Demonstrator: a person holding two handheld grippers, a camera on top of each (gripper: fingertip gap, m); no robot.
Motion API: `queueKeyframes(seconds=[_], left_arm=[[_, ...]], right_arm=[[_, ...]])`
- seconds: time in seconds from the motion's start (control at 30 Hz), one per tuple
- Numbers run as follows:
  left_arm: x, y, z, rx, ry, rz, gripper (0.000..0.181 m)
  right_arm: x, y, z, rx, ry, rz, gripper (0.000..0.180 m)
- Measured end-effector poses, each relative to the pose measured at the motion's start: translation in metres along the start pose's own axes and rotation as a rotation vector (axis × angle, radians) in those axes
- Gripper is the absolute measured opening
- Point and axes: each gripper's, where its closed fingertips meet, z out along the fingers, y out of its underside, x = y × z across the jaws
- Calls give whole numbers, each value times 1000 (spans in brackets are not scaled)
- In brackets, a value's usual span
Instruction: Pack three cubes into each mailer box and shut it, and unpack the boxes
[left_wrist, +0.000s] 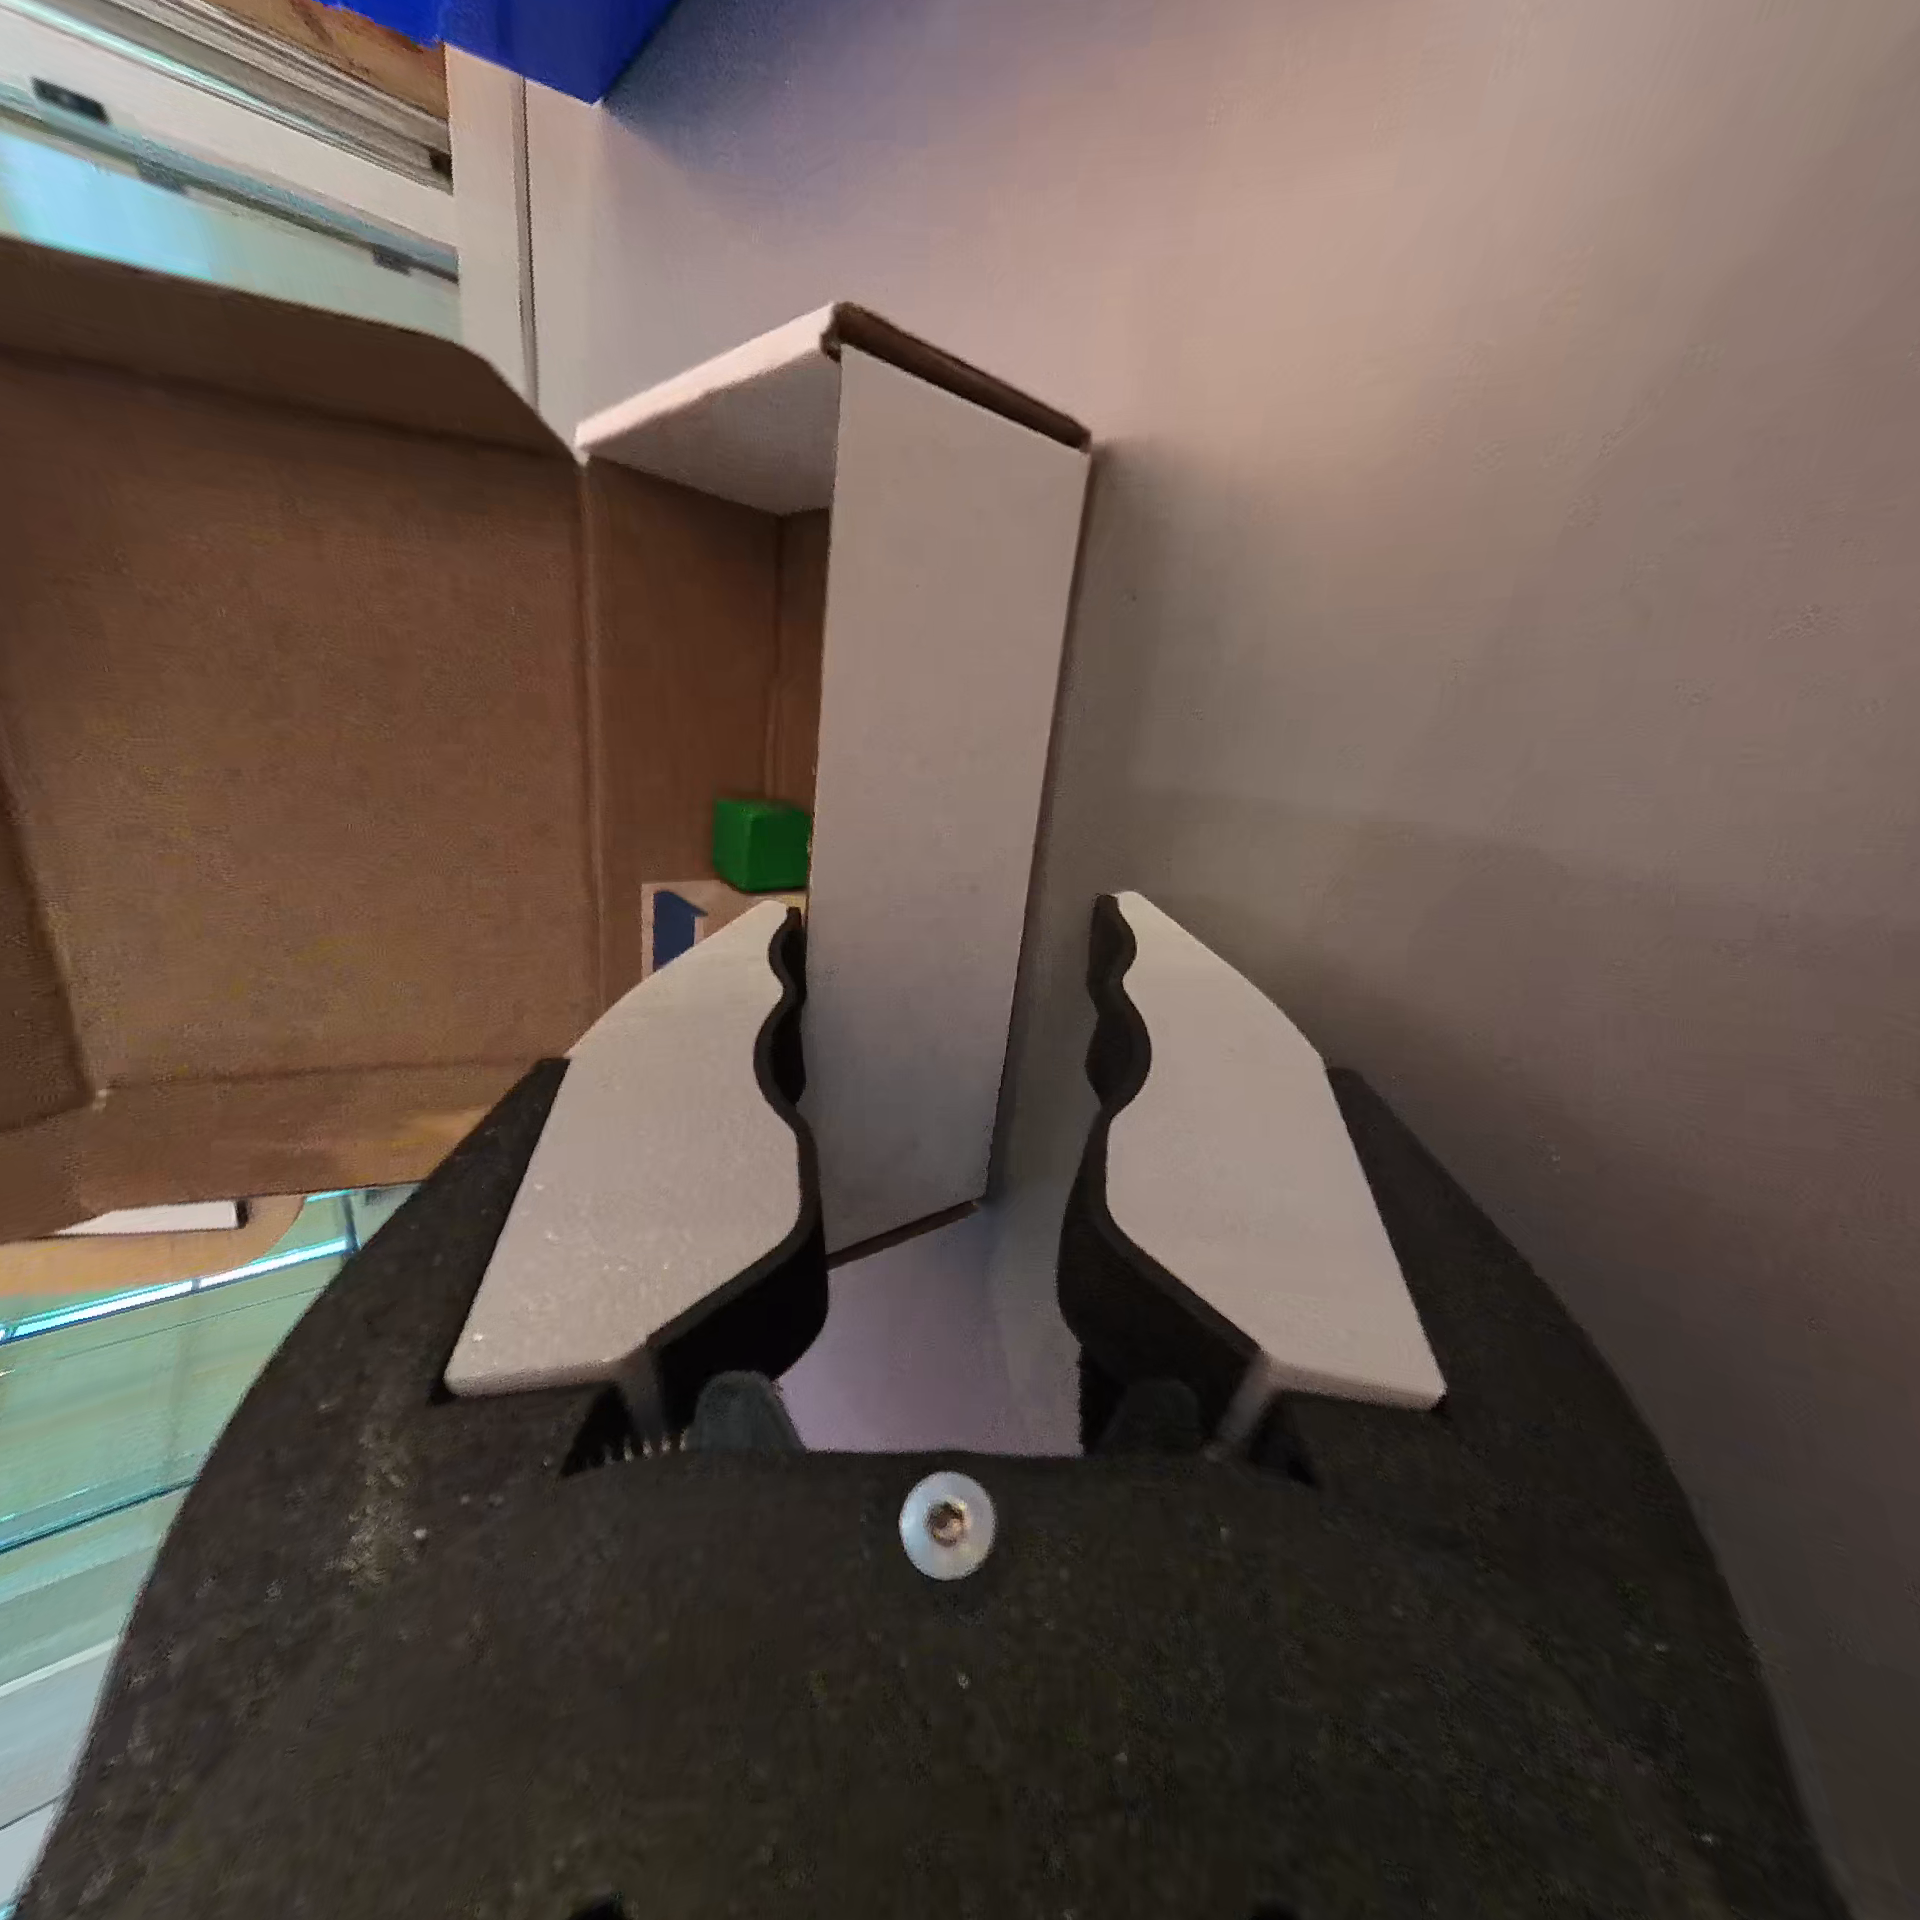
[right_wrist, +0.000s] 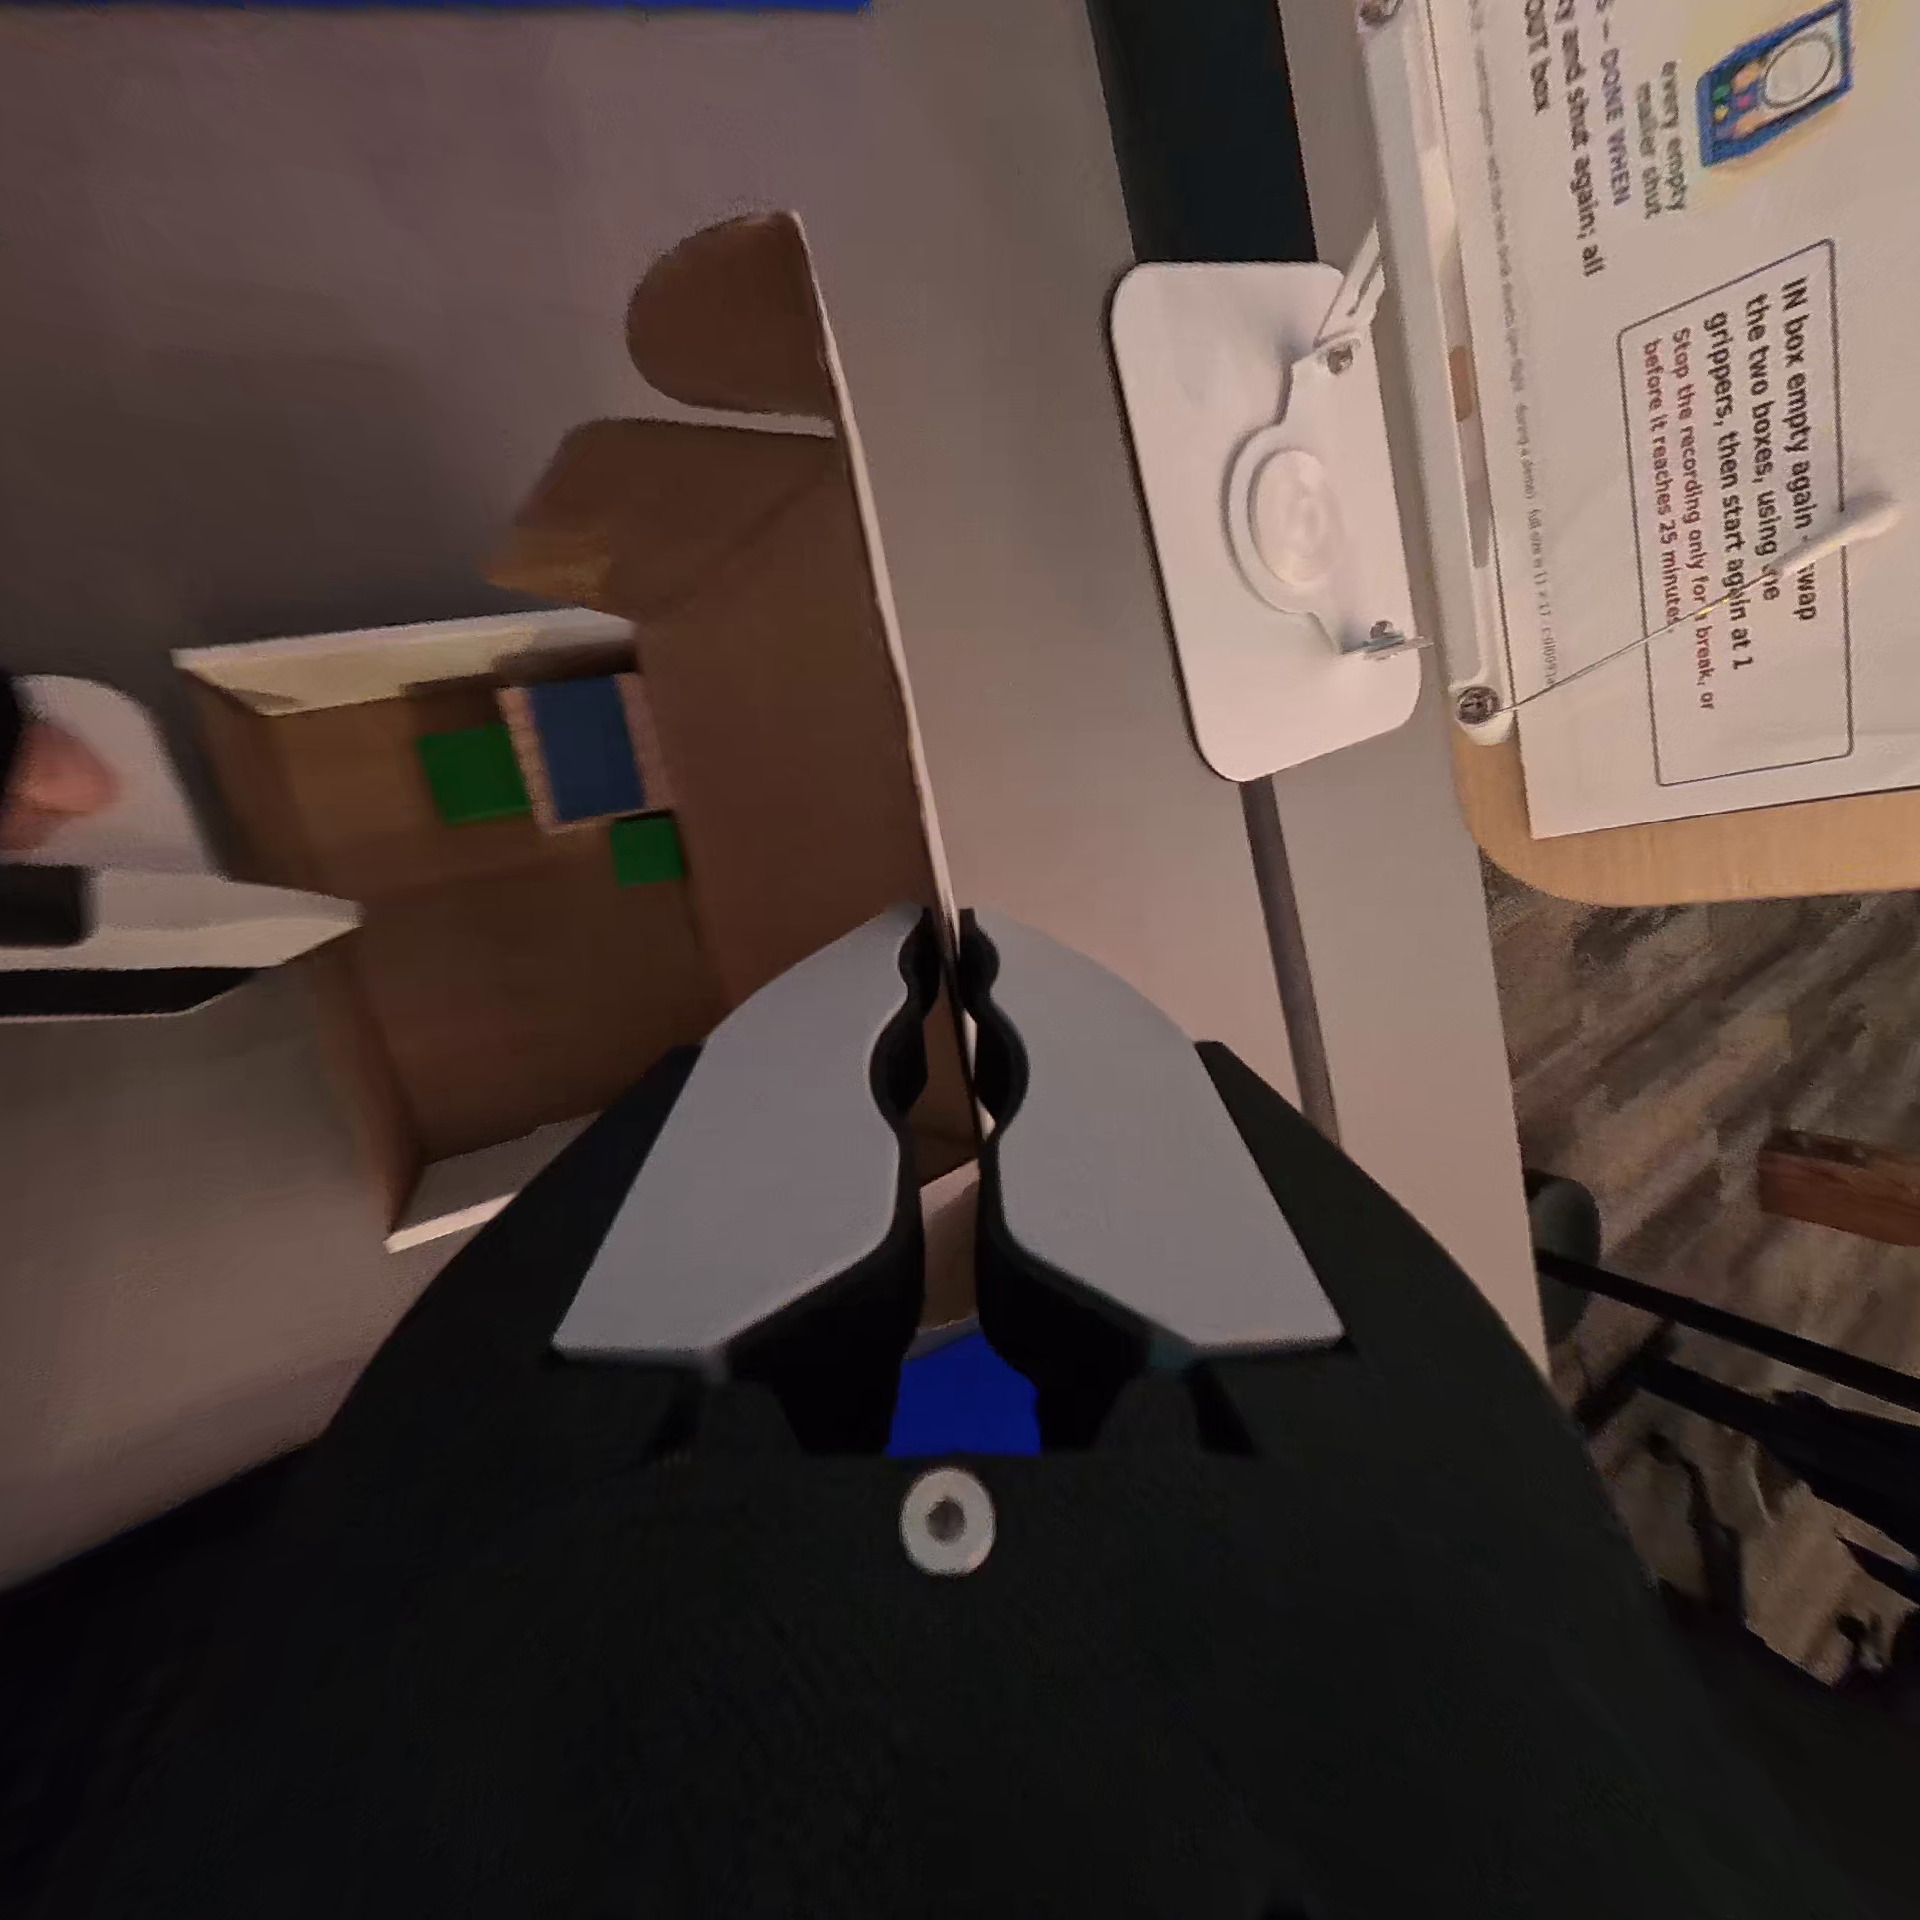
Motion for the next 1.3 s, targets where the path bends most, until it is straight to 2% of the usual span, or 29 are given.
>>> queueKeyframes(seconds=[0.03, 0.23, 0.53, 0.67, 0.87, 1.1, 1.3], left_arm=[[-1, 0, 1, -7, -4, 2, 52], [-3, 0, 4, -46, -7, 1, 52], [-2, 0, 3, -46, -8, 1, 52], [-2, -1, 3, -43, -7, -2, 52], [-3, -1, 3, -36, -4, -14, 51], [-2, -1, 3, -38, -2, -19, 52], [-3, -1, 4, -35, -5, -17, 51]], right_arm=[[7, 0, 9, -24, -1, -17, 4], [29, 17, 58, -141, 33, -193, 3], [27, 40, 116, -261, 31, -177, 8], [27, 42, 120, -267, 29, -160, 9], [30, 32, 100, -306, 10, -184, 4], [22, 51, 137, -388, 1, -178, 12], [27, 46, 126, -367, -23, -141, 10]])
